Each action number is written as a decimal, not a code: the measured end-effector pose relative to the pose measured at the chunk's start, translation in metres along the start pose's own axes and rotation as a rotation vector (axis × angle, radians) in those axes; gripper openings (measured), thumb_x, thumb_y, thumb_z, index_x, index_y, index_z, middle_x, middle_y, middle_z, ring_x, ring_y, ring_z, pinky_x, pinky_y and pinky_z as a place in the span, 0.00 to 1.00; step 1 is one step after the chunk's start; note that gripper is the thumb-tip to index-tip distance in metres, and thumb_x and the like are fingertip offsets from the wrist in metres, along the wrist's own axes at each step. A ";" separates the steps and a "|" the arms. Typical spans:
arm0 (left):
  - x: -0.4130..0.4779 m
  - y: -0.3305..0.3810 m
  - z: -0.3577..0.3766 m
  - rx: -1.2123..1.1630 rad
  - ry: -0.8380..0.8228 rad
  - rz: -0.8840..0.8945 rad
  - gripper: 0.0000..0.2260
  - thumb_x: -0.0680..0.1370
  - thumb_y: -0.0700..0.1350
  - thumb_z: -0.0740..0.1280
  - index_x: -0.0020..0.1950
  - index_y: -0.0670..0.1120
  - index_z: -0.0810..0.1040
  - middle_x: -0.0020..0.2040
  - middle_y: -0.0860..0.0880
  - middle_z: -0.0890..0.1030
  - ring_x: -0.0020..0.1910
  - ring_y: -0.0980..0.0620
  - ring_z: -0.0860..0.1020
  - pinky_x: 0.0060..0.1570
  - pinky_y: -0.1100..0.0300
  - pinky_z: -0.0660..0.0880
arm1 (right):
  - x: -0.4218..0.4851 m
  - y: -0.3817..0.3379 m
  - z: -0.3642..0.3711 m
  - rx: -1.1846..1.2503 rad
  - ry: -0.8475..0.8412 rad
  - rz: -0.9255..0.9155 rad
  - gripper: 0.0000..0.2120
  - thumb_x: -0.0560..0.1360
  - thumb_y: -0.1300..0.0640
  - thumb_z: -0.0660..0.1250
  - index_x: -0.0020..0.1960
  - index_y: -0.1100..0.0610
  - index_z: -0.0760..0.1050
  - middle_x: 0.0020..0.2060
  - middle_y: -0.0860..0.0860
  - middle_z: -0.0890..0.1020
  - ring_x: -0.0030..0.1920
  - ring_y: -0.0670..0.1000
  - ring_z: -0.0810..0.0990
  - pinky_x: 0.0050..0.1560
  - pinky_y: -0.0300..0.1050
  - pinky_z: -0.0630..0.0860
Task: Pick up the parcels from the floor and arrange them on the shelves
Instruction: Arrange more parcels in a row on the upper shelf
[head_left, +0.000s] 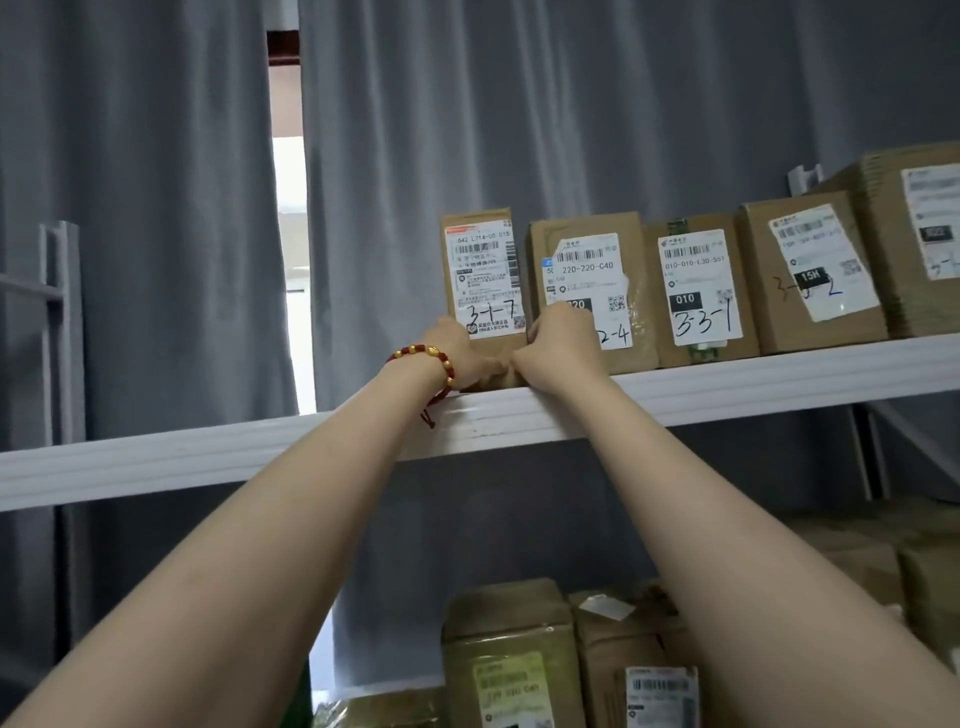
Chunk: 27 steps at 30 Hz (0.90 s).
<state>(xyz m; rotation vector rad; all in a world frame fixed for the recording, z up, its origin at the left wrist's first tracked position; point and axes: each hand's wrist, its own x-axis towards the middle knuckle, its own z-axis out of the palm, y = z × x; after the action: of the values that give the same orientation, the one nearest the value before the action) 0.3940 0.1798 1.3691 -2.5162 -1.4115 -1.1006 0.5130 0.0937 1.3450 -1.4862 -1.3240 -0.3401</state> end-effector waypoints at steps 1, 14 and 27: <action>0.002 0.000 0.003 0.016 -0.001 -0.008 0.34 0.65 0.63 0.71 0.64 0.44 0.75 0.53 0.45 0.81 0.48 0.45 0.80 0.42 0.55 0.77 | 0.000 0.000 0.000 -0.006 0.020 0.005 0.04 0.68 0.63 0.71 0.43 0.61 0.78 0.44 0.57 0.78 0.41 0.56 0.74 0.36 0.42 0.68; -0.018 0.010 0.004 -0.028 0.150 0.044 0.18 0.77 0.58 0.65 0.62 0.49 0.78 0.56 0.47 0.82 0.48 0.48 0.79 0.40 0.59 0.75 | -0.015 0.001 0.005 -0.020 0.212 -0.081 0.05 0.70 0.60 0.66 0.44 0.60 0.79 0.43 0.54 0.79 0.42 0.56 0.76 0.39 0.44 0.70; -0.104 0.007 0.021 -0.062 0.469 0.373 0.09 0.78 0.41 0.58 0.56 0.42 0.74 0.51 0.41 0.78 0.51 0.41 0.74 0.42 0.55 0.65 | -0.045 -0.001 0.003 0.112 0.099 -0.318 0.05 0.65 0.52 0.65 0.35 0.52 0.79 0.33 0.46 0.81 0.40 0.49 0.80 0.43 0.42 0.74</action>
<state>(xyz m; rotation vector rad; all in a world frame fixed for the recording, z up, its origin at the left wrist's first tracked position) 0.3768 0.1087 1.2922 -2.2155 -0.7651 -1.5251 0.4955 0.0715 1.3096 -1.1511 -1.4752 -0.5280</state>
